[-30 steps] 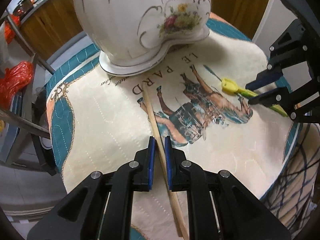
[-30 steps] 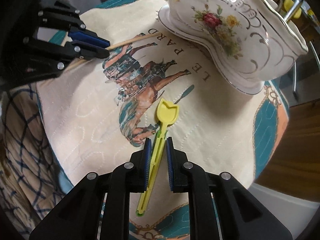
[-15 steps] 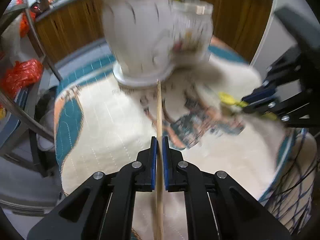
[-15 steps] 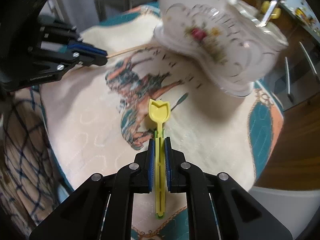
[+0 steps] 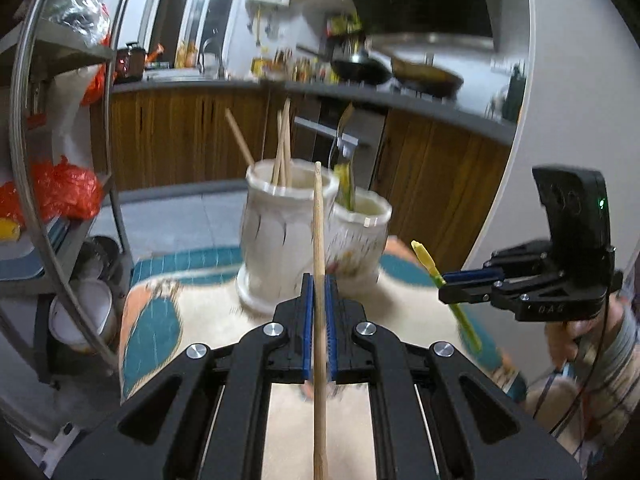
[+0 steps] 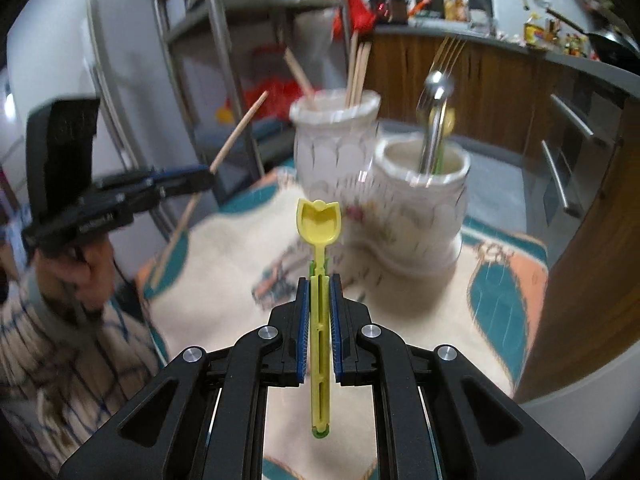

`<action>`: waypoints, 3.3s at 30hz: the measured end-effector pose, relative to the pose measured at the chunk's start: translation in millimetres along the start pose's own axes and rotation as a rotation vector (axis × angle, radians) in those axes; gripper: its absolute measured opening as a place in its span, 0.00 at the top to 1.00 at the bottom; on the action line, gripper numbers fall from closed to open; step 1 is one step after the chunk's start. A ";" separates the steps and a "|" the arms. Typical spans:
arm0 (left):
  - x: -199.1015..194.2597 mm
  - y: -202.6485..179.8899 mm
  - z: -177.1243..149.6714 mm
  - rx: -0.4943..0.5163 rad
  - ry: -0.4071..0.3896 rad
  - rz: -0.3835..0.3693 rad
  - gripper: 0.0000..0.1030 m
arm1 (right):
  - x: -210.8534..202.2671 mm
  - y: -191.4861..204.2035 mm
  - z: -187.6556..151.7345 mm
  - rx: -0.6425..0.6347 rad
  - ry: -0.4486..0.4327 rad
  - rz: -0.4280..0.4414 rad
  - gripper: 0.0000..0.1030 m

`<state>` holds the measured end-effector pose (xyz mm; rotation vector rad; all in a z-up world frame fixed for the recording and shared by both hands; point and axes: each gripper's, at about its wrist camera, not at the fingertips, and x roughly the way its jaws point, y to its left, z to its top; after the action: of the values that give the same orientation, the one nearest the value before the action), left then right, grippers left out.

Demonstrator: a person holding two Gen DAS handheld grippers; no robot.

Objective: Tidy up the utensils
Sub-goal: 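Lift the chopstick and yellow utensil over the ceramic holder with both tools, then lower the chopstick into the tall pot while the right tool lowers the yellow utensil into the short pot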

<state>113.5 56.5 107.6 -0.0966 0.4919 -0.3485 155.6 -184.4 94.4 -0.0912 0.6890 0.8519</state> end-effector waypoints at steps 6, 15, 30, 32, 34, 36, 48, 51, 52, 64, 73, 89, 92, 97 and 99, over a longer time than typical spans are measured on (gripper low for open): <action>1.9 -6.8 21.3 -0.027 -0.109 -0.033 0.95 | -14.4 -18.6 23.0 0.072 -0.147 0.042 0.90; 11.6 1.3 49.1 -0.082 -0.242 -0.049 0.95 | -12.8 -37.4 44.7 0.111 -0.279 0.078 0.90; 41.5 11.0 93.9 -0.114 -0.383 -0.007 0.95 | 5.0 -64.8 89.9 0.118 -0.411 0.046 0.90; 43.4 12.9 100.7 -0.126 -0.413 -0.002 0.95 | 7.9 -68.2 91.7 0.123 -0.419 0.040 0.90; 44.6 13.0 104.7 -0.126 -0.454 0.031 0.95 | 10.8 -71.7 91.5 0.134 -0.430 0.030 0.90; 47.8 14.6 106.1 -0.136 -0.483 0.049 0.95 | 13.9 -73.9 90.8 0.146 -0.439 0.021 0.90; 79.1 1.6 84.7 -0.097 -0.530 0.107 0.95 | 42.5 -64.6 81.0 0.076 -0.444 -0.080 0.90; 83.0 -3.4 81.9 -0.061 -0.530 0.125 0.95 | 45.4 -65.1 79.9 0.071 -0.444 -0.094 0.90; 84.8 -5.2 80.5 -0.048 -0.527 0.135 0.95 | 47.2 -65.6 79.4 0.070 -0.440 -0.100 0.90; 97.1 -17.4 55.4 0.015 -0.435 0.195 0.95 | 56.6 -67.4 52.9 0.057 -0.371 -0.156 0.90; 106.7 -14.1 46.2 0.018 -0.338 0.257 0.95 | 60.4 -69.0 50.8 0.064 -0.330 -0.163 0.89; 108.0 -15.6 47.0 0.034 -0.314 0.292 0.94 | 68.6 -67.7 52.7 0.055 -0.288 -0.185 0.89; 107.9 -15.7 47.0 0.034 -0.312 0.292 0.93 | 69.0 -66.1 52.8 0.050 -0.286 -0.192 0.89; 107.9 -15.8 47.0 0.034 -0.313 0.293 0.92 | 68.7 -65.7 52.7 0.050 -0.286 -0.191 0.89; 107.3 -16.1 47.1 0.035 -0.316 0.293 0.81 | 68.4 -65.7 52.6 0.050 -0.287 -0.189 0.89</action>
<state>219.5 4.3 104.0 -0.0433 0.1821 -0.0511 261.6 -165.1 82.4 0.0109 0.4243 0.6499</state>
